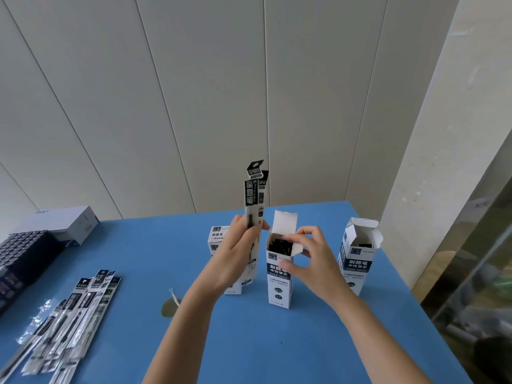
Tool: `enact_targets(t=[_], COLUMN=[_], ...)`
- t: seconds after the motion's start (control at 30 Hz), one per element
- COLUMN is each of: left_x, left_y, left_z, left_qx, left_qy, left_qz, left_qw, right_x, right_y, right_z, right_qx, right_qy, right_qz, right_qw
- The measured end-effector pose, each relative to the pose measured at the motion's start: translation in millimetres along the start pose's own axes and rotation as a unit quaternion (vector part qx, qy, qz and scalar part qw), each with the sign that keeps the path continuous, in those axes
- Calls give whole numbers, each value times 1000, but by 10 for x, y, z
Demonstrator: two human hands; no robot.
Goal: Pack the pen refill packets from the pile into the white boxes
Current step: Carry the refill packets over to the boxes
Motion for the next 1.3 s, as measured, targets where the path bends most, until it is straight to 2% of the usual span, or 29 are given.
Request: enact_targets(t=[0.2,0.43,0.53,0.9,1.07,1.3], left_x=[-228,-379,-339,-123,-117,-59], left_y=[8,-101,-63,-79,-94,29], left_z=[-63,-175,-187,-128,-137,-292], left_qx=[26,-44,-59,-53,-37,-11], left_qy=[89,146,166,184,175,142], left_qz=[-45,36,26,-3,-9,-77], left_qw=[995,988,984,982,984,987], right_x=[-25,1,-12,-9,-1,-1], right_y=[-1,10,21,10,19,39], right_z=[23,58,69,60,54,44], right_qx=[20,42,46,41,39,35], right_qy=[2,0,0,0,-3,-1], right_qz=[-14,-61,-66,-71,-74,-75], right_qw=[1000,997,997,997,996,997])
Point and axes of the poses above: each hand's wrist, its own z-axis away from the middle knuckle, its own y-axis out of the palm, x = y × z, the point moved 8 cm from there along -z, towards the middle knuckle, and after that the axes turned 9 degrees about -y, right-handed, at the moved point
